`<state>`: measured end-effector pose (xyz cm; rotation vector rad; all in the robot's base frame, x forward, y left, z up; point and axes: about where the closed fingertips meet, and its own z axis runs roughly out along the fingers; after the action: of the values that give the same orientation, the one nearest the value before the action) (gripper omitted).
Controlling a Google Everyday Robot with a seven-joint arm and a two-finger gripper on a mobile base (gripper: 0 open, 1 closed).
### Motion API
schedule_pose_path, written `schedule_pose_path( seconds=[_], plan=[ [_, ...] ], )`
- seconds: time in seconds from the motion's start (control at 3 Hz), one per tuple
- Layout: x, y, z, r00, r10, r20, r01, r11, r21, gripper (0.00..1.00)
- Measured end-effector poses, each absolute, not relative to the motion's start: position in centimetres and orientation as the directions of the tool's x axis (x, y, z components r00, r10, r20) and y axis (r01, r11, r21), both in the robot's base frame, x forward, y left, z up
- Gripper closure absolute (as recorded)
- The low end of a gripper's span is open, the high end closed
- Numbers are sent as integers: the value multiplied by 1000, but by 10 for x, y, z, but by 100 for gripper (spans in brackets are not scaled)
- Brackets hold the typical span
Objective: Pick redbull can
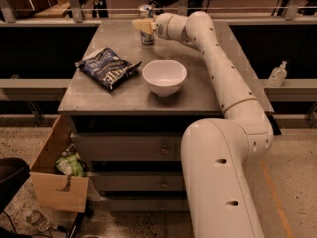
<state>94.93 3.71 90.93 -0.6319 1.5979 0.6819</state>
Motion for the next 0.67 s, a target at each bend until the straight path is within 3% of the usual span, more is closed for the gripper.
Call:
schedule_pose_path(
  seconds=[0.67],
  plan=[
    [949,45,906,-130,-23,-991,-737,672,81,95]
  ],
)
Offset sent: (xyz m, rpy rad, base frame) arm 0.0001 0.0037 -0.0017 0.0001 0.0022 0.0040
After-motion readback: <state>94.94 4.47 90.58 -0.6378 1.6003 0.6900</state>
